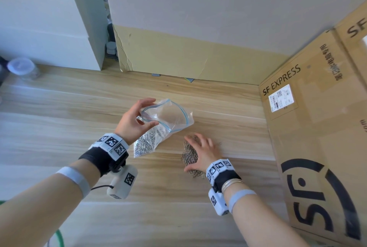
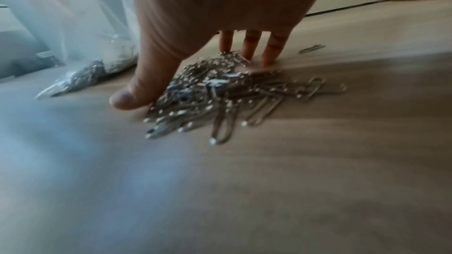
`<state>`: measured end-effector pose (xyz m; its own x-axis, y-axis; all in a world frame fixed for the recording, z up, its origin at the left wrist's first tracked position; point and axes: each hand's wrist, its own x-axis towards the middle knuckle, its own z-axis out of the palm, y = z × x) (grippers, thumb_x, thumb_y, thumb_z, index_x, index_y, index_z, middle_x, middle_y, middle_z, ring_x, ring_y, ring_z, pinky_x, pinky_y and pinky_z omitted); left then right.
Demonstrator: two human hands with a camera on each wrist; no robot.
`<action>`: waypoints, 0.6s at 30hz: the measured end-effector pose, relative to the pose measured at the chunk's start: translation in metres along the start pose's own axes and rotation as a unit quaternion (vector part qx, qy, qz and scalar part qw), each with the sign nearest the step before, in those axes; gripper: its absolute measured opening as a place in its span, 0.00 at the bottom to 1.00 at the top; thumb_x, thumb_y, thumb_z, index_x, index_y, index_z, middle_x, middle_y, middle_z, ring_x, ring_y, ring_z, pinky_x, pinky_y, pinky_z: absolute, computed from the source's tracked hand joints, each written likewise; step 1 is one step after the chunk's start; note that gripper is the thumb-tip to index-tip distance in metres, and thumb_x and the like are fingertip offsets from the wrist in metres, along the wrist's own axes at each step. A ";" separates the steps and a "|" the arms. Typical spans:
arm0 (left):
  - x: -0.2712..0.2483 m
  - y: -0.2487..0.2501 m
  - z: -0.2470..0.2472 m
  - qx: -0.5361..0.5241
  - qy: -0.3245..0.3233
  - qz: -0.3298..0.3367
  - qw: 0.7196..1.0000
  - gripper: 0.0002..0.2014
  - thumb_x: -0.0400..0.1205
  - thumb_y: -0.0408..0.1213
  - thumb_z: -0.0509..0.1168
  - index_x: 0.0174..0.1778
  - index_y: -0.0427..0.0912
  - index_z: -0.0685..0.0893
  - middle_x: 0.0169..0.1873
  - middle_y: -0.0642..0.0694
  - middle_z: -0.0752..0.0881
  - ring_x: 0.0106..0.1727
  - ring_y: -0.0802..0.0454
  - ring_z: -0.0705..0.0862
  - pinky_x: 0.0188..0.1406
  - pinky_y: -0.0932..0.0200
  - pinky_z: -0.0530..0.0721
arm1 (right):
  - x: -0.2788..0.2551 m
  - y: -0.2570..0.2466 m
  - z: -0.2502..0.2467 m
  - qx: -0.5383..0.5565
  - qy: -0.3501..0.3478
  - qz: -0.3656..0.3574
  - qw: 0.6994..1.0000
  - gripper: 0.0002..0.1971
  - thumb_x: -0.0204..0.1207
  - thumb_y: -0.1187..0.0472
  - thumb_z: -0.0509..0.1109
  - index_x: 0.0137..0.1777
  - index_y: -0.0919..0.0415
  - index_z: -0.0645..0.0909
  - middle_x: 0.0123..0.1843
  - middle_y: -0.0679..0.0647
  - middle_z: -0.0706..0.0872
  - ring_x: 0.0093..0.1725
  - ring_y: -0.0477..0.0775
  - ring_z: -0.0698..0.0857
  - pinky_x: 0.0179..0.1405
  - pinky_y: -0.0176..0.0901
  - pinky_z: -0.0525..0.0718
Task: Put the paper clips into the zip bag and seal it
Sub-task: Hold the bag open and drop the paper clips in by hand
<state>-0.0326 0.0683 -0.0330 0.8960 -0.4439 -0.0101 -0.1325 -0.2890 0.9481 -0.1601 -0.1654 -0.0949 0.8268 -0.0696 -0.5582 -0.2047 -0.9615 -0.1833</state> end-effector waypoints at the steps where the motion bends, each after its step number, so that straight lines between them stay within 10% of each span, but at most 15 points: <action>1: 0.000 0.000 0.000 -0.001 0.000 -0.001 1.000 0.32 0.70 0.30 0.75 0.57 0.68 0.70 0.54 0.69 0.77 0.53 0.45 0.82 0.41 0.62 0.83 | 0.000 -0.004 0.003 0.003 0.006 -0.014 1.000 0.51 0.53 0.35 0.77 0.73 0.31 0.51 0.80 0.46 0.50 0.73 0.61 0.58 0.70 0.60 0.68; 7: 0.001 -0.004 0.001 -0.004 0.000 -0.005 1.000 0.31 0.69 0.30 0.75 0.58 0.66 0.71 0.54 0.68 0.78 0.52 0.43 0.83 0.42 0.58 0.83 | -0.001 -0.004 0.011 0.104 0.068 -0.073 0.990 0.22 0.67 0.50 0.74 0.62 0.49 0.77 0.67 0.54 0.71 0.66 0.55 0.70 0.69 0.52 0.72; 11: 0.001 -0.004 0.001 0.000 -0.003 -0.003 1.000 0.31 0.69 0.31 0.75 0.57 0.67 0.70 0.55 0.68 0.78 0.54 0.46 0.82 0.42 0.59 0.83 | 0.001 -0.003 0.007 0.138 0.085 -0.079 0.984 0.10 0.72 0.59 0.71 0.52 0.60 0.81 0.60 0.55 0.77 0.59 0.53 0.76 0.55 0.36 0.71; 18: 0.001 -0.003 0.001 0.004 -0.003 0.002 1.000 0.31 0.70 0.31 0.75 0.57 0.68 0.70 0.55 0.68 0.78 0.54 0.45 0.82 0.41 0.58 0.83 | 0.005 -0.002 0.005 0.170 0.134 -0.088 0.972 0.04 0.72 0.66 0.71 0.46 0.64 0.84 0.54 0.60 0.83 0.50 0.56 0.82 0.50 0.42 0.78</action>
<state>-0.0321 0.0682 -0.0361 0.8926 -0.4508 -0.0090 -0.1388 -0.2936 0.9458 -0.1580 -0.1626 -0.1013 0.9622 -0.0228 -0.2713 -0.1715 -0.8248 -0.5387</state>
